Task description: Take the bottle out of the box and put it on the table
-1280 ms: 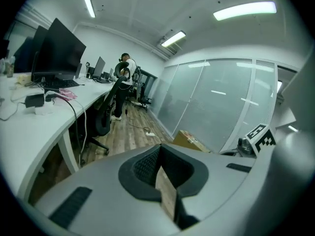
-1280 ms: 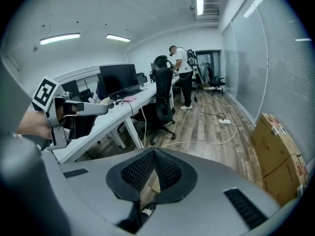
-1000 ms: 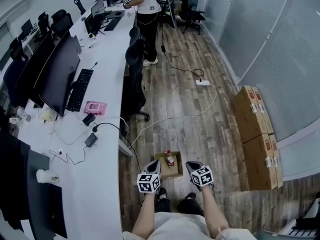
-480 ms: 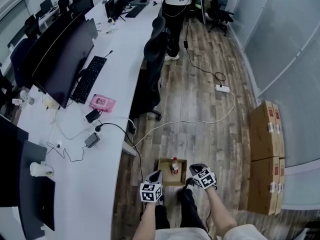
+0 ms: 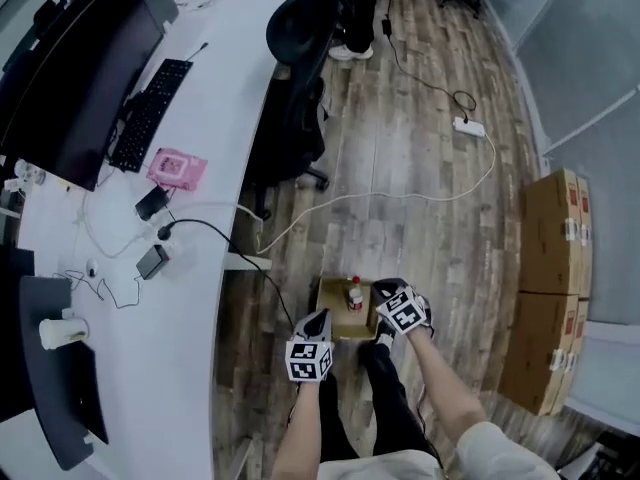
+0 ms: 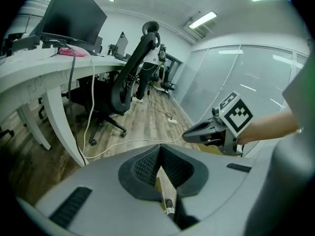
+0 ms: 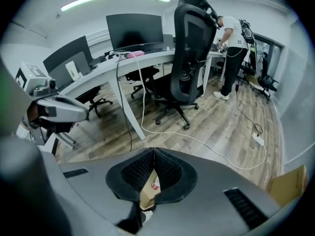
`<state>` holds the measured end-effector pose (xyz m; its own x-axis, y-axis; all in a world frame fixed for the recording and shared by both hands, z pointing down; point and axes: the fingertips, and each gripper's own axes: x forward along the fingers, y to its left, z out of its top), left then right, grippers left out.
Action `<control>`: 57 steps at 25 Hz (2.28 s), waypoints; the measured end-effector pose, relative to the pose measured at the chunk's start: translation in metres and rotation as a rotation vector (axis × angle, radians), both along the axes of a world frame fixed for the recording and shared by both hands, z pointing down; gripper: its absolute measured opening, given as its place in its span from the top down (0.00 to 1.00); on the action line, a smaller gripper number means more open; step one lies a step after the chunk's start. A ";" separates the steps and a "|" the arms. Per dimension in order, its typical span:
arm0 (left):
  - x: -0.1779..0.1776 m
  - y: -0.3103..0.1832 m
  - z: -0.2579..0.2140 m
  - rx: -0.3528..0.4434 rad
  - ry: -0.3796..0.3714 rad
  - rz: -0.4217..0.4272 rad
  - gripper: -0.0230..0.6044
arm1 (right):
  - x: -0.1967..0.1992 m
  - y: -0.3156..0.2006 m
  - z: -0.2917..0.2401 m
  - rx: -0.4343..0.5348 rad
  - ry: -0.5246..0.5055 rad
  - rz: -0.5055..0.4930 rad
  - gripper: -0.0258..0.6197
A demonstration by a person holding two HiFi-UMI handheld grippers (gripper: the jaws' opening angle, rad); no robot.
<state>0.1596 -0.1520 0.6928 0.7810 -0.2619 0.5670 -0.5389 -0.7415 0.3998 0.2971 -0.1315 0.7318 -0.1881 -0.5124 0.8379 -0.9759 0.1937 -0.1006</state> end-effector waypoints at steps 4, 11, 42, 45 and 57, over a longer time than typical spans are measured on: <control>0.016 -0.031 0.048 0.023 -0.008 0.004 0.94 | 0.018 -0.032 0.071 -0.006 -0.039 0.036 0.90; 0.027 -0.017 0.175 0.024 -0.065 0.103 0.94 | 0.028 -0.007 0.225 -0.111 -0.087 0.034 0.90; 0.021 0.036 0.457 -0.025 -0.066 0.119 0.94 | -0.022 0.033 0.501 -0.158 -0.052 -0.370 0.65; 0.018 0.052 0.448 -0.030 -0.076 0.154 0.94 | -0.036 0.075 0.493 -0.202 -0.085 -0.352 0.66; 0.005 0.067 0.419 0.027 -0.061 0.199 0.94 | -0.077 0.126 0.496 -0.229 0.057 -0.552 0.59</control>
